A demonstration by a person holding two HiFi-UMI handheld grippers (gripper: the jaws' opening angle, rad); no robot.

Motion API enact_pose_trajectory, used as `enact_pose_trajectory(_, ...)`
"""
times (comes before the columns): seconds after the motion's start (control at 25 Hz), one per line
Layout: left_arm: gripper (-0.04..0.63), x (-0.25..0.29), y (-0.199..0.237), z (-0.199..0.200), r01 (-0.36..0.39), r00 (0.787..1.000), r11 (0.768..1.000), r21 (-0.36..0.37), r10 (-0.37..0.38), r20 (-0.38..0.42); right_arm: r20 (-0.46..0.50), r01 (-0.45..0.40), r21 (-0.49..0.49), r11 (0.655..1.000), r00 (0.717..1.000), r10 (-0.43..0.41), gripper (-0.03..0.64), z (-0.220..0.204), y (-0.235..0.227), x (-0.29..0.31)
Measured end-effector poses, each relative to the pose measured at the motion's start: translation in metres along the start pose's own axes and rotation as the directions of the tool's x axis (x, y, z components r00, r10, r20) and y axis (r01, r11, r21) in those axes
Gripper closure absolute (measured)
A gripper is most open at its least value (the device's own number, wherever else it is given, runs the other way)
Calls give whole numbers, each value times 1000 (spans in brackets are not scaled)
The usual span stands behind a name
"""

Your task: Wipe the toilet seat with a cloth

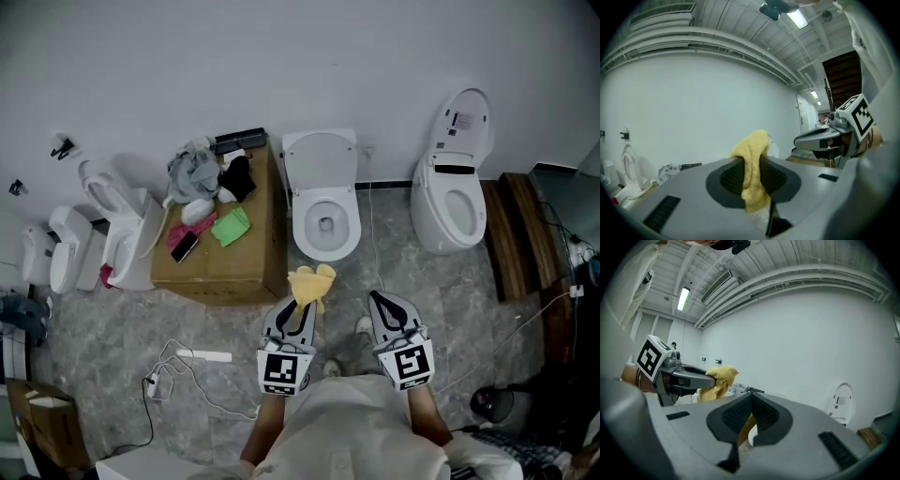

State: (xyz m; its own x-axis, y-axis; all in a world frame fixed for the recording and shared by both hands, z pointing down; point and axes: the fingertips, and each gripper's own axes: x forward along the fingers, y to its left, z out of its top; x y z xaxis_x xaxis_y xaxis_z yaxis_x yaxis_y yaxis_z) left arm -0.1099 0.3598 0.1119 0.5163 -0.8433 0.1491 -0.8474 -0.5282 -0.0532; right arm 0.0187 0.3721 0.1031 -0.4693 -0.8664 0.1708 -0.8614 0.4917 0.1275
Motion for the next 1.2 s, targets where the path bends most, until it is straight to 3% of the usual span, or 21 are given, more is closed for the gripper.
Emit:
enact_pose_trajectory(0.12,512,20,10,-1,-6,1000,1000,-2,6,-4,-29,-12,4,1000,1000,12,609,-3,-10,18)
enact_pose_trajectory(0.32,512,60,26,2,-20,1000,1000,9,20,-16,44,-56,34,998,998,54,609,2,-35,56)
enact_pose_trajectory(0.88,512,194,60,22,-106,992,994,12,106,-73,88,-172,48,984,982,167,609,15,-149,169)
enact_pose_trajectory(1.2,512,235,75,15,-155,982,988,-8,153,-110,58,-232,72,970,972,228,609,1,-178,214)
